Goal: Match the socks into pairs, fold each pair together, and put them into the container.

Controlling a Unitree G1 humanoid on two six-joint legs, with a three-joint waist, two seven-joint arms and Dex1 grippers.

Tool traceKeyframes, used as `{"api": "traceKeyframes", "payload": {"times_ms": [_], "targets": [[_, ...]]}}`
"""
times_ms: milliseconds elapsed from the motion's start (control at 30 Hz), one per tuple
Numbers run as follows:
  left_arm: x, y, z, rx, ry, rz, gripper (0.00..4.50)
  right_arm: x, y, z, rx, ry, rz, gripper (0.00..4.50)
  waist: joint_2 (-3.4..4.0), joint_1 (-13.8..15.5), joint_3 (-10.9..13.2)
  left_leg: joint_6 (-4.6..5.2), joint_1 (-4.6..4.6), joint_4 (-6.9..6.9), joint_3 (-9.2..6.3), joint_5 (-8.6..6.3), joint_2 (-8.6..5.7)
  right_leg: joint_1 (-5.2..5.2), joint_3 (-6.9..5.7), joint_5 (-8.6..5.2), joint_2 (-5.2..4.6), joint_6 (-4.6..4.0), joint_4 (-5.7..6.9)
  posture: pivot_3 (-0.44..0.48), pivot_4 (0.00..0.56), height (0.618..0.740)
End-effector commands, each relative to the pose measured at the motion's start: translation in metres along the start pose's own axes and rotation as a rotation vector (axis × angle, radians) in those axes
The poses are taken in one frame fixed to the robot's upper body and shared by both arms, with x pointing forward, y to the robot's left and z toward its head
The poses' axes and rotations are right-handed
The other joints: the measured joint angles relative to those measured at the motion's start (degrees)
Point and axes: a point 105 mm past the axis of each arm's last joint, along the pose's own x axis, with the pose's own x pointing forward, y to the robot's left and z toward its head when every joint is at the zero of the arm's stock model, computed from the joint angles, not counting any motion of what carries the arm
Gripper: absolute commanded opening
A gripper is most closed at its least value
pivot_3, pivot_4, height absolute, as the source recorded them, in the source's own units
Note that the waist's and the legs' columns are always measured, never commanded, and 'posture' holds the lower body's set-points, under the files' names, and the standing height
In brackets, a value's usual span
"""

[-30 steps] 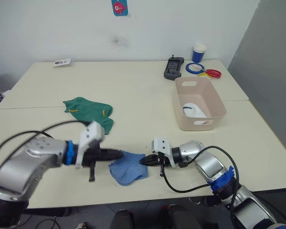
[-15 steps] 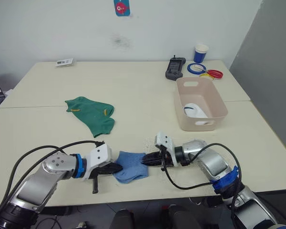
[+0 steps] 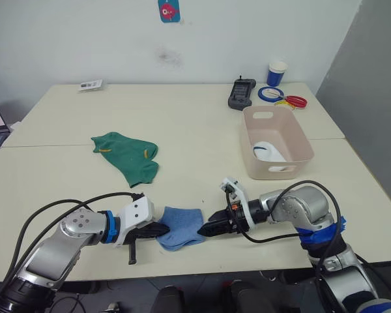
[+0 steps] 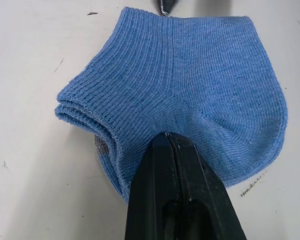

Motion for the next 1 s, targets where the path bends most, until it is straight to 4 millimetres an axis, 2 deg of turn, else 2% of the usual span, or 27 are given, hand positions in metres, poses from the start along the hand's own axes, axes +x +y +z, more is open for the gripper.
{"api": "traceKeyframes", "payload": {"times_ms": [33,267,467,533,600,933,1000], "targets": [[0.007,-0.011,-0.021,-0.069,0.067,-0.023,0.0,0.006,0.01,0.0,0.092,0.005,0.074,4.47,0.01,0.0,0.0,0.0,-0.01,-0.01,0.01,0.0,0.0,0.0,0.01,0.0,0.0,0.0,-0.01,0.0,0.15,0.74],[0.007,-0.013,-0.021,-0.072,0.062,-0.023,0.0,0.029,0.016,0.016,0.176,-0.05,0.134,4.47,0.05,-0.2,0.0,0.01,0.0,-0.02,-0.01,0.0,0.01,-0.01,0.0,0.0,0.02,0.01,-0.01,0.0,0.15,0.74],[0.005,-0.015,-0.021,-0.075,0.059,-0.023,0.0,0.038,0.009,0.024,0.264,-0.098,0.127,4.47,0.05,-0.2,0.0,0.01,-0.05,-0.04,0.03,-0.01,-0.01,-0.03,0.04,0.01,0.01,0.03,-0.05,0.0,0.15,0.74],[0.005,-0.016,-0.021,-0.076,0.057,-0.025,0.0,0.039,0.007,0.026,0.284,-0.115,0.122,4.08,0.05,-0.2,0.0,0.01,-0.05,-0.04,0.02,-0.01,0.0,-0.04,0.03,0.01,0.01,0.03,-0.05,0.0,0.15,0.74],[0.005,-0.016,-0.021,-0.076,0.055,-0.026,0.0,0.039,0.006,0.027,0.295,-0.122,0.122,3.5,0.06,-0.2,0.0,0.01,-0.05,-0.06,-0.01,-0.01,0.02,-0.05,0.0,0.01,0.03,0.02,-0.05,0.0,0.15,0.74],[0.004,-0.018,-0.019,-0.064,0.044,-0.051,0.0,0.042,-0.002,0.022,0.31,-0.126,0.079,0.02,0.06,-0.2,-0.1,0.01,-0.02,-0.13,0.0,-0.01,0.02,-0.05,0.01,0.0,0.03,0.01,-0.07,0.0,0.15,0.74],[0.003,-0.018,-0.017,-0.07,0.03,-0.051,0.0,0.042,-0.002,0.021,0.309,-0.125,0.077,0.02,0.06,-0.2,-0.1,0.01,0.0,-0.13,0.0,-0.01,0.03,-0.05,0.01,0.0,0.03,0.02,-0.07,0.0,0.15,0.74]]}}
